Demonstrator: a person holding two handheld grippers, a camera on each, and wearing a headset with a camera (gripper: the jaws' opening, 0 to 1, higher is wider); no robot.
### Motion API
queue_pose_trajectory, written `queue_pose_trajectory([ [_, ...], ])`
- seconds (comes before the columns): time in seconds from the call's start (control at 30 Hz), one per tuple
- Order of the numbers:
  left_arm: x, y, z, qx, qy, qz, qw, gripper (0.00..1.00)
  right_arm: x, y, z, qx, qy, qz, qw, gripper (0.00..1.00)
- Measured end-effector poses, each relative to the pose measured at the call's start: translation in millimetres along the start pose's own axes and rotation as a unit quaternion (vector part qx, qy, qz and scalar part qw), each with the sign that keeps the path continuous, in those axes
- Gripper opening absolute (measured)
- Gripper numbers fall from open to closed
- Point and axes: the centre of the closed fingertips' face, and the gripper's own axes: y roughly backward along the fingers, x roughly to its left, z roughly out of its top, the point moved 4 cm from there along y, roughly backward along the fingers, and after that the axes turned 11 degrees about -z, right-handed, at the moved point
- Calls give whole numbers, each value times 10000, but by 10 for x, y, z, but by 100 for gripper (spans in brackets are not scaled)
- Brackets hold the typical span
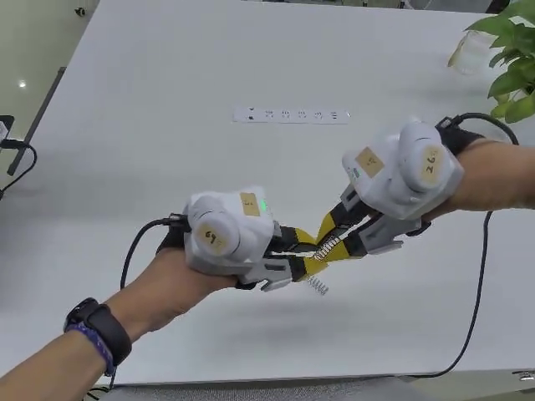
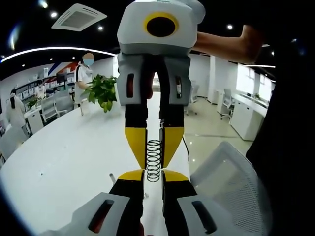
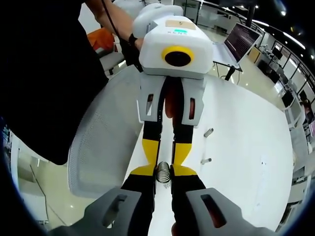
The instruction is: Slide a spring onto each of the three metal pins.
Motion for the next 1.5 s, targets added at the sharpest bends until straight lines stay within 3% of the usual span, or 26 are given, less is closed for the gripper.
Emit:
queue_pose_trajectory([
  [0.37,6,98,-159,63,238,181,9995,15,-77,-67,-132,140,-56,-62,9999,8],
  [0.73,54,360,-452,137,659,633,9957,25,-163,-180,-333,409,-175,-196,9988,8],
  [1.17,90,896,-860,204,1190,1373,9831,36,-308,-313,-520,619,-470,-385,9962,8],
  [1.5,53,1221,-1027,159,1455,1819,9724,43,-418,-423,-604,745,-615,-416,9945,8],
])
